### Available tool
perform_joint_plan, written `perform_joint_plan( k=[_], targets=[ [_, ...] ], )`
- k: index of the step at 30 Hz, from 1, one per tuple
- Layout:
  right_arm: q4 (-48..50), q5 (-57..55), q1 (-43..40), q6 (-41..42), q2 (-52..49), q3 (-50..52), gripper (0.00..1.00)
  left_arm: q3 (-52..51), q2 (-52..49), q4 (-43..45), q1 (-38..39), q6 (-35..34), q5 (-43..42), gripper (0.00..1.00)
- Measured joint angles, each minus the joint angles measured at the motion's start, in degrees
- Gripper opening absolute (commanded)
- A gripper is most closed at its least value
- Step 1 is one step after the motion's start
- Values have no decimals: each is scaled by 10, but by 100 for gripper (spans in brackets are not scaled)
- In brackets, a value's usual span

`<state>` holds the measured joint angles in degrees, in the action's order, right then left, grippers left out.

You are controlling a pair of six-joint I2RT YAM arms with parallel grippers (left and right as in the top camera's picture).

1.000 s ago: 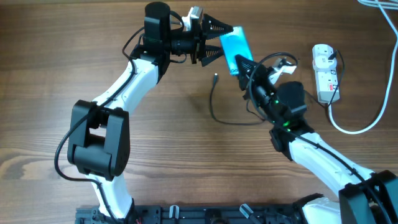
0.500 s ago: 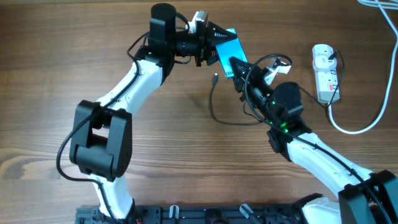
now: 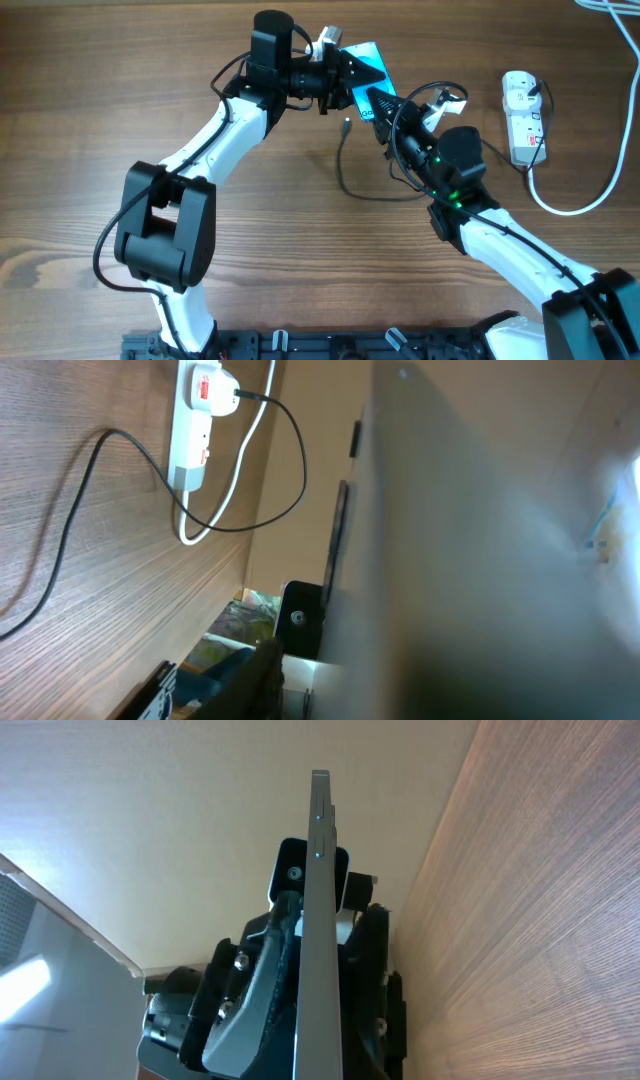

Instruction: Plug charger to phone and switch on socket

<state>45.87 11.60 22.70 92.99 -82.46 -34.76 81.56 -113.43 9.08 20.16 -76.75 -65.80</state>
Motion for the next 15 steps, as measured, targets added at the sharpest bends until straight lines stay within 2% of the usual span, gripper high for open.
perform_joint_plan(
  k=[5, 13, 15],
  targets=[
    [0, -1, 0, 36, 0, 0, 4, 0, 0, 2, 0, 13, 7, 4],
    [-2, -1, -3, 70, -1, -2, 4, 0, 0, 2, 2, 26, 19, 4],
    [-3, -1, -3, 71, -1, -2, 13, 0, 0, 1, 2, 26, 21, 4]
  ],
)
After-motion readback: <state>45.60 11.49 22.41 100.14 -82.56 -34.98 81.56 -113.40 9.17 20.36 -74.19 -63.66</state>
